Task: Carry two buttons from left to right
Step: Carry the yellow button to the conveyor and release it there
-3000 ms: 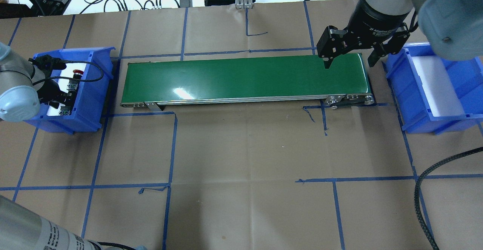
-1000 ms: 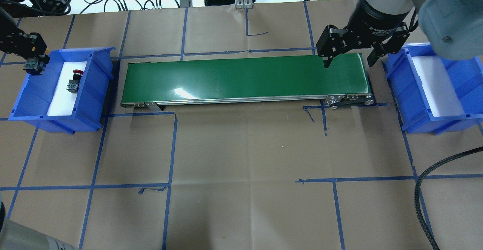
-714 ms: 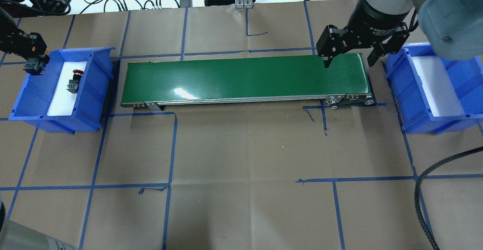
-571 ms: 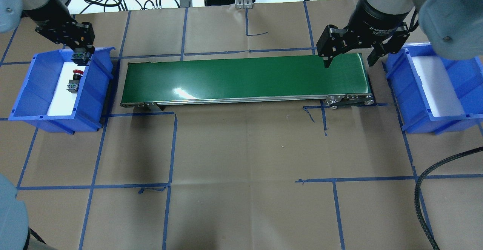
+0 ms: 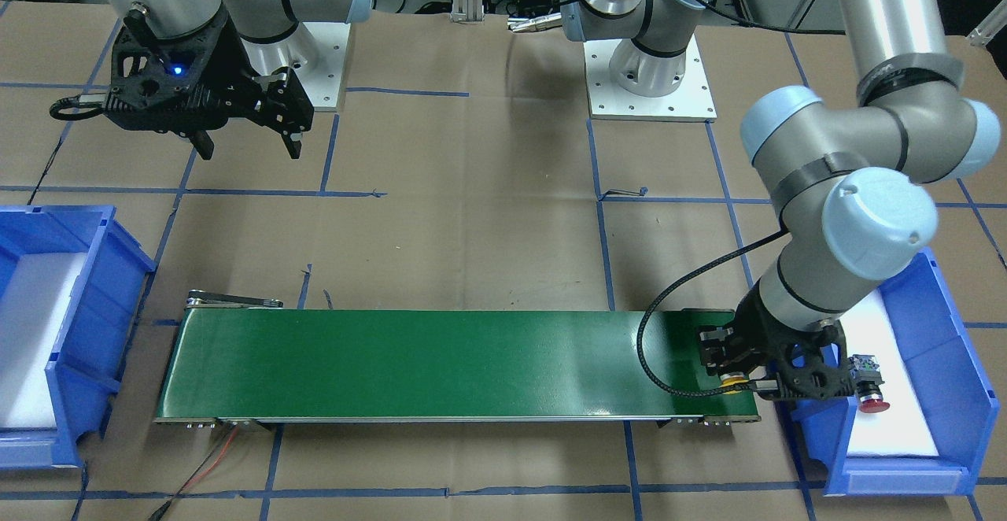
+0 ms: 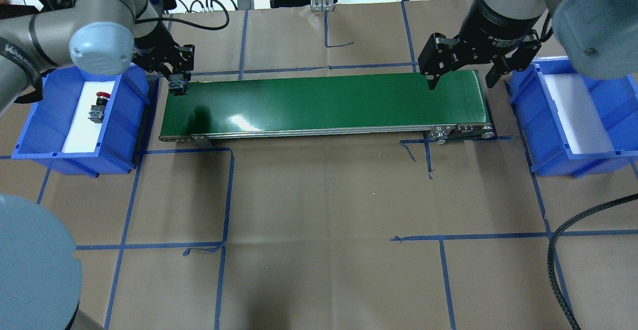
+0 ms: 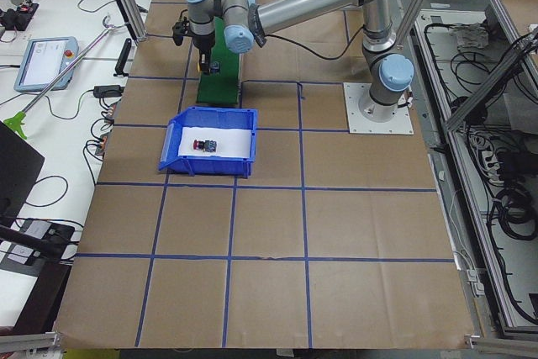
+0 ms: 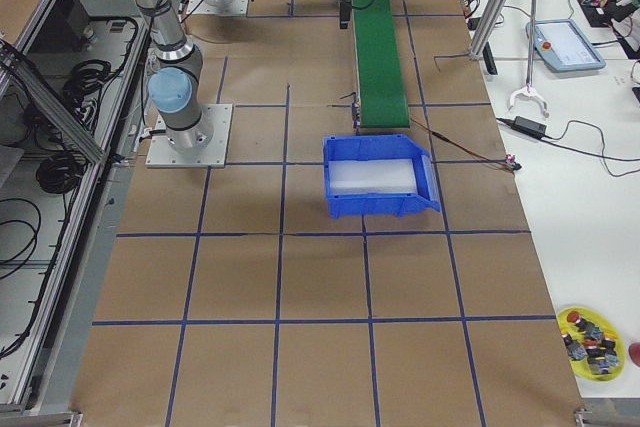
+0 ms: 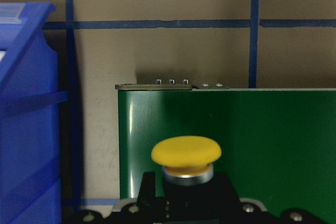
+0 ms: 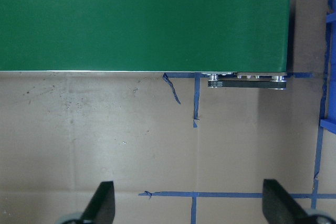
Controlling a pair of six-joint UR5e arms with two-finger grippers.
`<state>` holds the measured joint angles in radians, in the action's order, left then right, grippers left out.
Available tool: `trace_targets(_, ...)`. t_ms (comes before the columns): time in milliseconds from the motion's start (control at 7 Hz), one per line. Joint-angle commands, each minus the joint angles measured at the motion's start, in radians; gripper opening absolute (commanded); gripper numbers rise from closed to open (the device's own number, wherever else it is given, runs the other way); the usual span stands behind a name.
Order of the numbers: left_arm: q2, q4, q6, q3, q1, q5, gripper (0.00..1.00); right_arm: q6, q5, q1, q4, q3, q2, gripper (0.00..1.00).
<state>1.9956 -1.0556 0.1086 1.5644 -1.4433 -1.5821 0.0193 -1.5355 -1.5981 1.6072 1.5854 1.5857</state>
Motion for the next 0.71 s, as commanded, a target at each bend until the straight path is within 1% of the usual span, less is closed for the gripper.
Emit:
trace_targets(0,0.012,0.100,-0.020,0.095,-0.006,-0.001,0.14,0.001,0.000,0.000,0.000,0.001,0.000,1.00)
trace_targets(143,0.014,0.106,-0.044,0.114,-0.009,0.001,0.14,0.001,0.000,0.000,0.000,0.002,0.000,1.00)
trace_targets(286,0.014,0.106,-0.050,0.120,-0.018,0.001,0.23,0.001,0.000,0.001,0.000,0.001,0.000,1.00)
trace_targets(429,0.017,0.108,-0.052,0.118,-0.025,-0.001,0.63,-0.001,0.000,0.001,-0.001,0.001,0.000,1.00)
trace_targets(571,0.005,0.105,-0.050,0.103,-0.025,-0.001,0.99,-0.001,0.000,0.001,0.000,0.001,0.000,1.00)
